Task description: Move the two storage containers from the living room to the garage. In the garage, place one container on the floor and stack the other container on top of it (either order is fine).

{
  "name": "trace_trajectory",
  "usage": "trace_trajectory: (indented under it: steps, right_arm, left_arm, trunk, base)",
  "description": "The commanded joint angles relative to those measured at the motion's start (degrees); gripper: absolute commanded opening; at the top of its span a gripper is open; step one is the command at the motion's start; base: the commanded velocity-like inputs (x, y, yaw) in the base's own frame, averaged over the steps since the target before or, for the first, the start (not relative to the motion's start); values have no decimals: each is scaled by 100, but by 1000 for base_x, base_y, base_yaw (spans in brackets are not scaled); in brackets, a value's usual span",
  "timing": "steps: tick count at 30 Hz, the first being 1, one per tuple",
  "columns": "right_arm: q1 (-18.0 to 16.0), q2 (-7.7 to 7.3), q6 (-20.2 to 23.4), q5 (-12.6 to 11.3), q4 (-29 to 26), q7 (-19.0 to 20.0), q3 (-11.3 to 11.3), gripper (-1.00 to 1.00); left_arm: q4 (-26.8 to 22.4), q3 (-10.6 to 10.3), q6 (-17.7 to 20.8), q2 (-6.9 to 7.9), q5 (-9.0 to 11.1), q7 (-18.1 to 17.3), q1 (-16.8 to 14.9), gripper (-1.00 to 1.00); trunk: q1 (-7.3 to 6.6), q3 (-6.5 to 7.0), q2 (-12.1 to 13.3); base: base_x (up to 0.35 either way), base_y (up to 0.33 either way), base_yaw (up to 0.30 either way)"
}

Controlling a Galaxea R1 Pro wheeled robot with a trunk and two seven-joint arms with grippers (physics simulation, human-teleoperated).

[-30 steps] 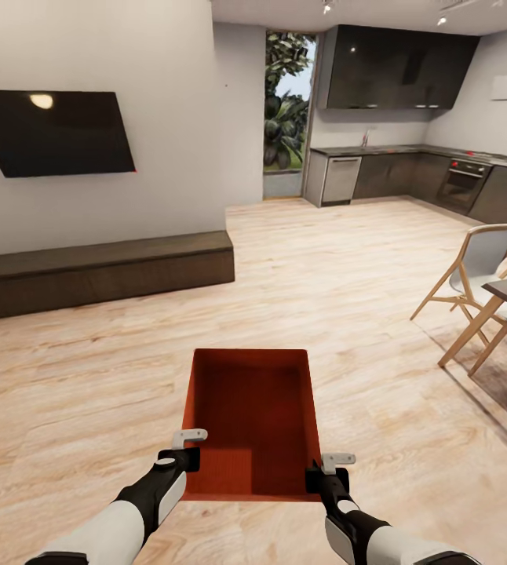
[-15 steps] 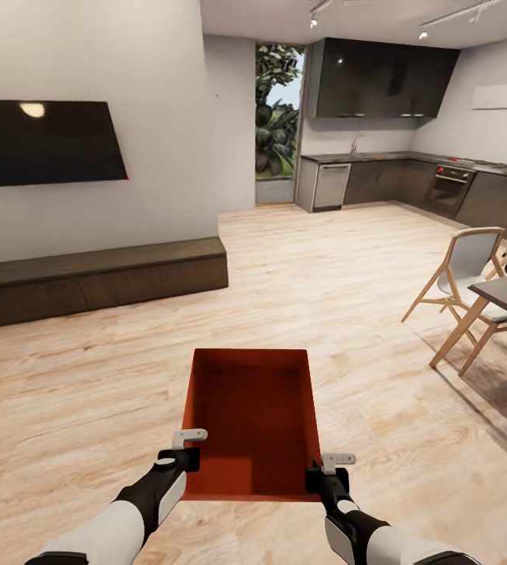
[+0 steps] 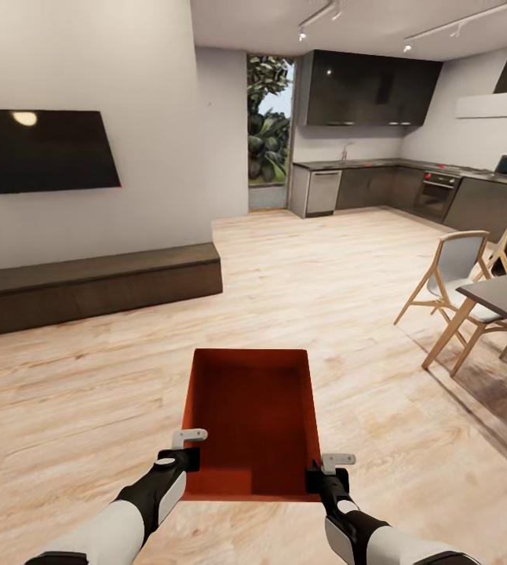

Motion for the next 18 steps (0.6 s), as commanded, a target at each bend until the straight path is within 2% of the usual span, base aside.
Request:
trace_trajectory:
  steps: [1,18]
  right_arm:
    - [-6,2,-29,-72,-8,-33,-237,-100]
    - [-6,0,-29,-72,-8,-33,-237,-100]
  left_arm:
    - [-9,155,43,-1,-74,60,2,-100]
    - [-9,156,43,-1,-74,60,2,-100]
  trunk:
    - [0,4,-3]
    - [0,154,-3]
  base:
    - [0,0,-74]
    - [0,0,-57]
